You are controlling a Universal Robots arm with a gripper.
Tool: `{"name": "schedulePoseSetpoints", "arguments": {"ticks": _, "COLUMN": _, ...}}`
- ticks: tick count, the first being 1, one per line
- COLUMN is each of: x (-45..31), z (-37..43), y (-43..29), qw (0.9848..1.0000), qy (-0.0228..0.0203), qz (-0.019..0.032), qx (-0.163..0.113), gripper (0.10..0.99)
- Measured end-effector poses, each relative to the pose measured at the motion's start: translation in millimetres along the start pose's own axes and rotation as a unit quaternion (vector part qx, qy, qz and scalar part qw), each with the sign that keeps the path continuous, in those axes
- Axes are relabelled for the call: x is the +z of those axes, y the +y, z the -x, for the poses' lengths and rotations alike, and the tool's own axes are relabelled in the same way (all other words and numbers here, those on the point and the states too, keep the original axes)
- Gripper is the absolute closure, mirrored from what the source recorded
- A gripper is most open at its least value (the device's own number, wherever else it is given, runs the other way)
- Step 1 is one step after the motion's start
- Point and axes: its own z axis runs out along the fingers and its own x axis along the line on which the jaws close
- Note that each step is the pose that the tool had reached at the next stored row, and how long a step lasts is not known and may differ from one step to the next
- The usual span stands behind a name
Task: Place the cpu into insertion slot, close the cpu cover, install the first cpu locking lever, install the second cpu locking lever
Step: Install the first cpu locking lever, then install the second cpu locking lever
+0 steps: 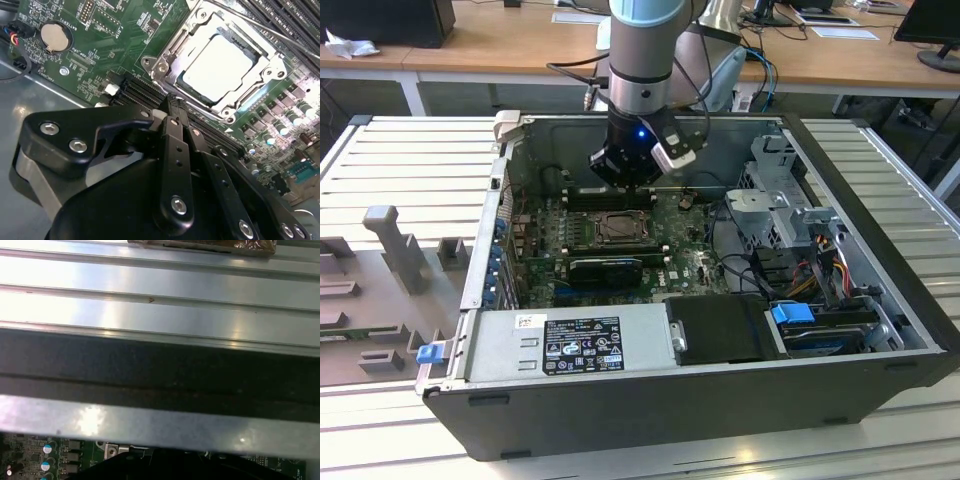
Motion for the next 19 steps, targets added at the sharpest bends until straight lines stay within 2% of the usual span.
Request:
{"name": "schedulePoseSetpoints", "arguments": {"ticks": 7, "x": -0.2, "z": -0.2, "y": -2.5, "qw": 1.0, "qy": 0.0, "qz": -0.0001, "qx": 0.0, "gripper": 0.98}}
{"name": "schedulePoseSetpoints", "arguments": {"ticks": 14, "x": -1.1, "z": -0.8, "y": -9.7, "qw": 1.0, "qy": 0.0, "qz": -0.0003, "qx": 0.0, "gripper": 0.98}}
{"name": "schedulePoseSetpoints", "arguments": {"ticks": 16, "x": -6.3, "z": -0.8, "y": -9.4, "qw": 1.0, "qy": 0.0, "qz": -0.0002, "qx": 0.0, "gripper": 0.98}}
{"name": "schedulePoseSetpoints", "arguments": {"ticks": 19, "x": -20.2, "z": -0.8, "y": -8.4, "qw": 1.0, "qy": 0.0, "qz": -0.0002, "qx": 0.0, "gripper": 0.98}}
